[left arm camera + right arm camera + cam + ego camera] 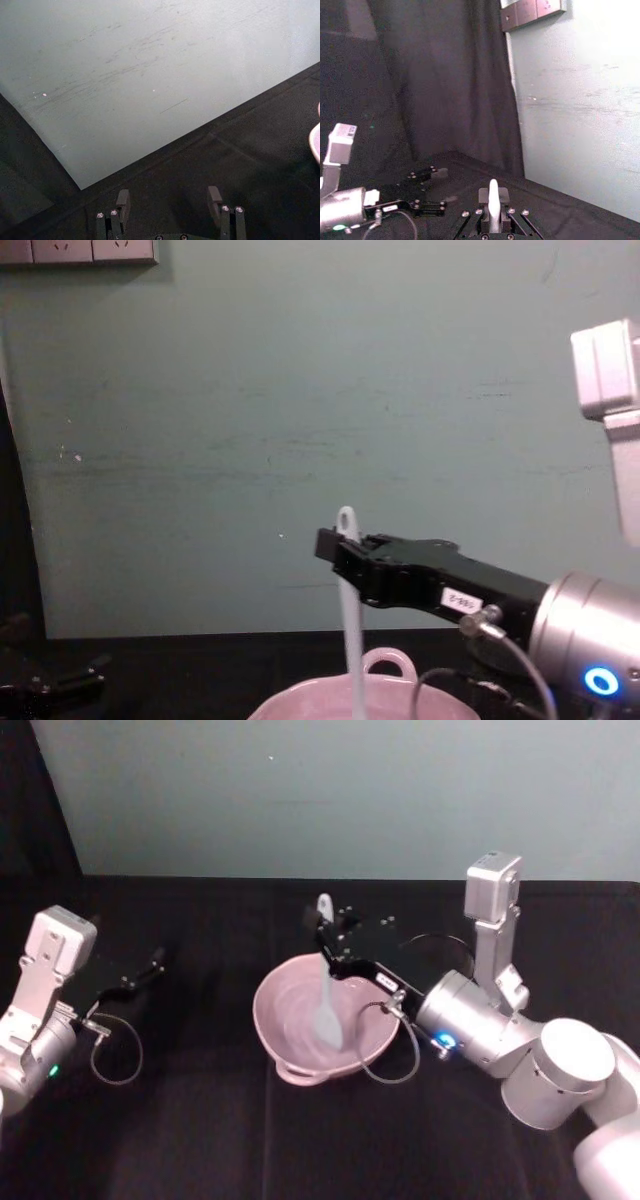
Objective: Use the one hand to pick up the spoon and stir the clear water in the bowl.
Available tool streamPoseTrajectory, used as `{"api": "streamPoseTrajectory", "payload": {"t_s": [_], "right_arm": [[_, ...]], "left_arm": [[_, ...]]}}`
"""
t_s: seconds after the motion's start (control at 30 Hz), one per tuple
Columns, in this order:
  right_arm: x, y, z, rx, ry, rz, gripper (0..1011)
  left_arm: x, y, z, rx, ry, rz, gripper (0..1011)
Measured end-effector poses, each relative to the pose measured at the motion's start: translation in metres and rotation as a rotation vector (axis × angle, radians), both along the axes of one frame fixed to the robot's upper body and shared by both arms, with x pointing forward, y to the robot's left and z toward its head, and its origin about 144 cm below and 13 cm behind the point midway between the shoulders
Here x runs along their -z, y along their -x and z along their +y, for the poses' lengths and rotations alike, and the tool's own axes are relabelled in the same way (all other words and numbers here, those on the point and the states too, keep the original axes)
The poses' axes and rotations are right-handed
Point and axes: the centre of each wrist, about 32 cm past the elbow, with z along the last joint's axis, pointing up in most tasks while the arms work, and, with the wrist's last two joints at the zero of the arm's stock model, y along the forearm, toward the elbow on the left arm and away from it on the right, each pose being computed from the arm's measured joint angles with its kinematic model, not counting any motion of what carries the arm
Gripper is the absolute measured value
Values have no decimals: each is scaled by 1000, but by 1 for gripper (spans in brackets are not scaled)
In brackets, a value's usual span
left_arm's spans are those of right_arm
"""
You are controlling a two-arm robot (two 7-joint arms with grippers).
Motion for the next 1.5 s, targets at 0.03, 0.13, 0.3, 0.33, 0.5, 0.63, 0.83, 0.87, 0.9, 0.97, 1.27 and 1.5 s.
{"api": "streamPoseTrajectory", "payload": {"t_s": [0.03, 0.13, 0.3, 0.33, 0.5, 0.63, 0.83, 0.87, 0.9, 0.97, 1.27, 1.5], "right_arm": [[0, 0, 2, -5, -2, 1, 120], [2, -5, 10, -25, -11, 1, 119], [4, -19, 17, -39, -26, 4, 120], [5, -22, 18, -40, -30, 5, 120], [8, -42, 22, -44, -45, 11, 120], [8, -54, 21, -35, -48, 12, 119], [5, -60, 9, -2, -50, 5, 120], [5, -60, 6, 4, -51, 4, 119], [4, -60, 4, 10, -52, 2, 119], [4, -57, -4, 31, -53, -3, 120], [5, -37, -31, 95, -52, -7, 119], [8, -20, -33, 102, -52, -5, 120]], "left_arm": [[0, 0, 0, 0, 0, 0, 1011], [0, 0, 0, 0, 0, 0, 1011], [0, 0, 0, 0, 0, 0, 1011], [0, 0, 0, 0, 0, 0, 1011], [0, 0, 0, 0, 0, 0, 1011], [0, 0, 0, 0, 0, 0, 1011], [0, 0, 0, 0, 0, 0, 1011], [0, 0, 0, 0, 0, 0, 1011], [0, 0, 0, 0, 0, 0, 1011], [0, 0, 0, 0, 0, 0, 1011], [0, 0, 0, 0, 0, 0, 1011], [0, 0, 0, 0, 0, 0, 1011]]}}
